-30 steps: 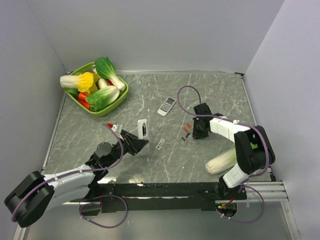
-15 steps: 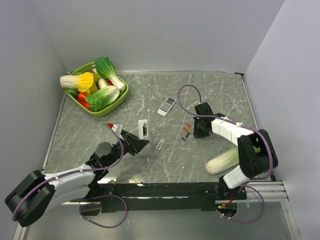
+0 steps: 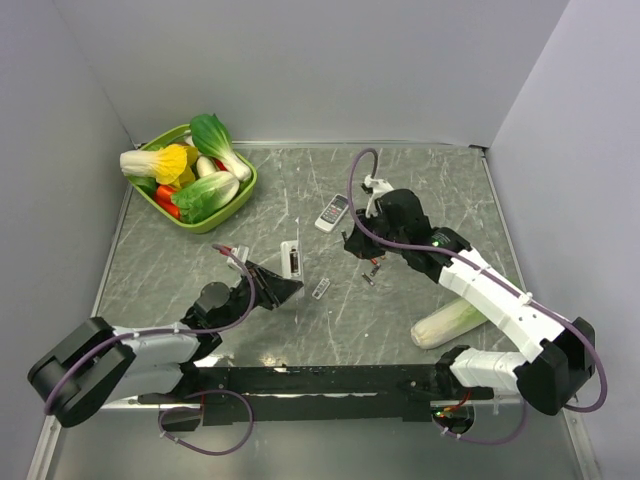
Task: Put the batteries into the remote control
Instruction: Pick up the battery from the center of the board, then load the battery into the remote control.
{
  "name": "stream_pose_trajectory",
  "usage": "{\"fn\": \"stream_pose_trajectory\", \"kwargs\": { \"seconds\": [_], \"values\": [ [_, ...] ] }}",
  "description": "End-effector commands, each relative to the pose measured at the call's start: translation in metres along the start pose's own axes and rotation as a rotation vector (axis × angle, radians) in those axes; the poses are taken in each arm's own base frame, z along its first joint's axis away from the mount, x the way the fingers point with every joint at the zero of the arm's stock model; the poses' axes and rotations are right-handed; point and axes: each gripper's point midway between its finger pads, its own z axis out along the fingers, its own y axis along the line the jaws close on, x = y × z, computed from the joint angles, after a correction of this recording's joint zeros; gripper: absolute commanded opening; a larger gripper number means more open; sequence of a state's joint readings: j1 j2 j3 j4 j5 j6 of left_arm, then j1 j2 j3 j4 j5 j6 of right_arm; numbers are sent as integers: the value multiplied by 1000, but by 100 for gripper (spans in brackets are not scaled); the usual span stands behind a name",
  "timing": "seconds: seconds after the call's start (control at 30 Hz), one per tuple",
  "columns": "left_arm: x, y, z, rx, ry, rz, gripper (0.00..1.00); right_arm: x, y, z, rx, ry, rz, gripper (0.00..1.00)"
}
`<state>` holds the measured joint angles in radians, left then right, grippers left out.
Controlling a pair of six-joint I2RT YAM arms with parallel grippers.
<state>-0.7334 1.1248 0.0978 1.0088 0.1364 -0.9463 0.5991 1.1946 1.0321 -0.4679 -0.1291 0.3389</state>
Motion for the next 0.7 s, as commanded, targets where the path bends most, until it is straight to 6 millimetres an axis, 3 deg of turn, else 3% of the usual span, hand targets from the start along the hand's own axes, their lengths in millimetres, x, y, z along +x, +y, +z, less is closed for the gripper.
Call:
{"fn": "stream_pose_trajectory", "kwargs": {
  "seconds": [0.0, 0.17, 0.3, 0.67],
  "values": [
    [-18, -31, 8, 118, -53, -51, 1, -10, 51, -16, -197, 15, -41, 0],
    [-17, -29, 15, 114, -48, -58, 1, -4, 91, -19, -331, 83, -68, 0],
    [-19, -30, 20, 122, -55, -57, 1, 5, 103, -9, -361, 148, -67, 0],
    [-15, -33, 31, 183, -54, -106, 1, 19, 101, 10, -317, 256, -43, 2]
  ]
}}
